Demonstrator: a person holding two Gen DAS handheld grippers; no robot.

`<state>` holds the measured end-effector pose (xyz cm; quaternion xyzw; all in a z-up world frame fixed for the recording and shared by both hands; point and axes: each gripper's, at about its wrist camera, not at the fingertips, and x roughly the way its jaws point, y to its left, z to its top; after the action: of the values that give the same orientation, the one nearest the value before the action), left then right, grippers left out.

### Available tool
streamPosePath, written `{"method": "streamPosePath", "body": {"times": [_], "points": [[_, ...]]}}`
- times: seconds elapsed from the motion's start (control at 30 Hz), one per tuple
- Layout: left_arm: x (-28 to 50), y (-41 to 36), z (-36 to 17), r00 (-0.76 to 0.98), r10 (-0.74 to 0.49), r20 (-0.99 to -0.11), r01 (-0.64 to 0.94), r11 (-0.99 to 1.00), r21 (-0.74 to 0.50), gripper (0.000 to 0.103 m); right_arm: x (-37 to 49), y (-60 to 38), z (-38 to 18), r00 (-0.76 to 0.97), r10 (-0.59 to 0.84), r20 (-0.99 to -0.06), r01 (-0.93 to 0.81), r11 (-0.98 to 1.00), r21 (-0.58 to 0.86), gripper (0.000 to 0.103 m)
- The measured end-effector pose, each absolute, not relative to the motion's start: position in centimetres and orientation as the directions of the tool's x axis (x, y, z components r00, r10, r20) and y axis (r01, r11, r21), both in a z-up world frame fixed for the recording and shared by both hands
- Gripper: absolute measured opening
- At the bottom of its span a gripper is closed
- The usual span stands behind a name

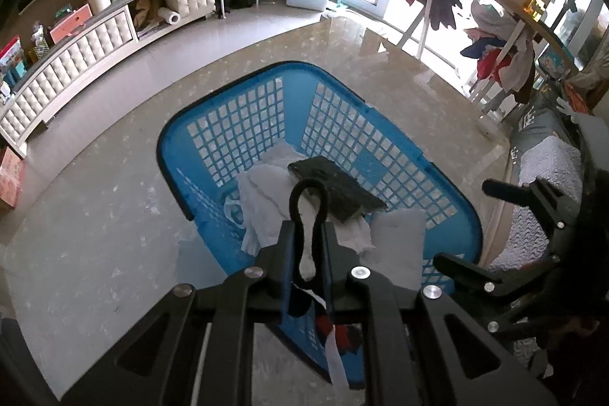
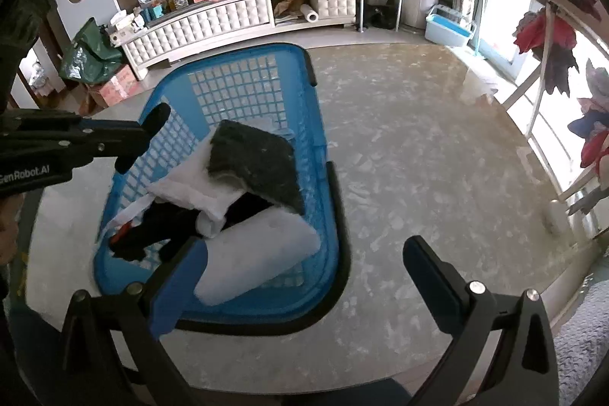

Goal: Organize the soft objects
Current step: 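Carry the black ring into the basket and open the left tool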

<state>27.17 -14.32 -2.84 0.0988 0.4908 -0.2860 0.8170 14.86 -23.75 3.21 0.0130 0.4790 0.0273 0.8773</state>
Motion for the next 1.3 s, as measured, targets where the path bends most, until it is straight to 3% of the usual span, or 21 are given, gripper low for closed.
{"method": "streamPosePath", "body": {"times": [0.47,0.77,1.03,1.3], "points": [[29.3,-16.5,-5.6,0.309,-0.355,-0.882,0.581,0.805,-0.121,0.011,16.2,-24.8,2.4,0.528,0.079,-0.846,-0.028,0.997,0.076,0.103],[29.5,-16.9,-6.2,0.315,-0.356,-0.880,0.567,0.814,-0.127,0.037,16.5,-24.5,2.1,0.516,0.102,-0.851,-0.040,0.995,0.096,0.103],[29.7,-16.3,-6.2,0.334,-0.346,-0.877,0.547,0.829,-0.119,0.075,16.5,-24.4,2.0,0.508,0.117,-0.853,-0.046,0.993,0.109,0.103],[29.3,-15.9,-4.8,0.371,-0.336,-0.866,0.538,0.838,-0.095,0.079,16.0,-24.0,2.7,0.519,0.122,-0.846,-0.046,0.992,0.115,0.103]]}}
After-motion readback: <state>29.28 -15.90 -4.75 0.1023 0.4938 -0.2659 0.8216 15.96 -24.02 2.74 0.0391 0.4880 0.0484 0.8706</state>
